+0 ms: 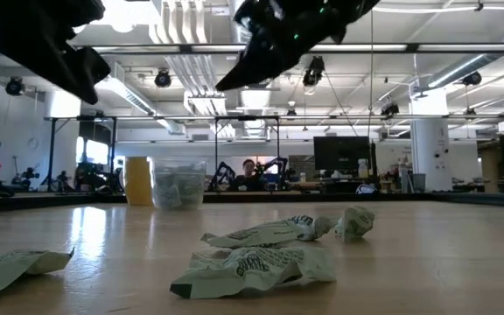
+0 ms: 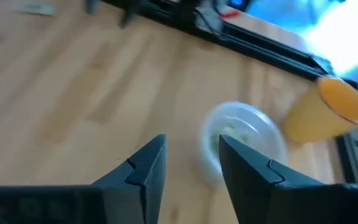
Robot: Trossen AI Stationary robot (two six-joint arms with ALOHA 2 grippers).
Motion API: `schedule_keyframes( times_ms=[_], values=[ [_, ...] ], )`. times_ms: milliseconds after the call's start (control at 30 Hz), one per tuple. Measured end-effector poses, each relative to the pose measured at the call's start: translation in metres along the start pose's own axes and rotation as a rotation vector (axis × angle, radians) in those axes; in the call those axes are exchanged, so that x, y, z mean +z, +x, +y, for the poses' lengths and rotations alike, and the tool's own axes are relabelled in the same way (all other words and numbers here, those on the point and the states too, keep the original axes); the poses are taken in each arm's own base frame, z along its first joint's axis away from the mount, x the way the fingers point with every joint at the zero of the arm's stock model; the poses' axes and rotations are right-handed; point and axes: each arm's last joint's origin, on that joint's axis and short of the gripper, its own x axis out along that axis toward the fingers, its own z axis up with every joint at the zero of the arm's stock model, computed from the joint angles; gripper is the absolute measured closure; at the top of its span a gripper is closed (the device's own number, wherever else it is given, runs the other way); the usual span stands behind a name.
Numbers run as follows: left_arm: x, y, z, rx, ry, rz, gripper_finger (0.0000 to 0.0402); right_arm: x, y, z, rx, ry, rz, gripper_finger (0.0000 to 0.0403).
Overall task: Pick and place Stevia / Truvia into bins
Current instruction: Put the stevia packet into the transparent container
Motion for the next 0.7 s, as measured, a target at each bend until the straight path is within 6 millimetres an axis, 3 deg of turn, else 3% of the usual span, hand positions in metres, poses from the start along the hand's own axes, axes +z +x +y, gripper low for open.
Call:
schedule_keyframes(
  times_ms=[300,533,700],
  values=[
    [-0.012,0.029,-0.035,-0.225,-0.209,0.296,0.0237,0.008,-0.046,0.04,0.162,-0.056,-0.026,0.0278],
    [-0.026,0.049,-0.072,-0.275,-0.404,0.482,0.0237,-0.007,-0.049,0.052,0.186,-0.061,0.0,0.028],
    [-0.024,0.055,-0.105,-0.276,-0.47,0.553,0.0237,-0.016,-0.045,0.055,0.192,-0.071,0.018,0.0284]
  ],
)
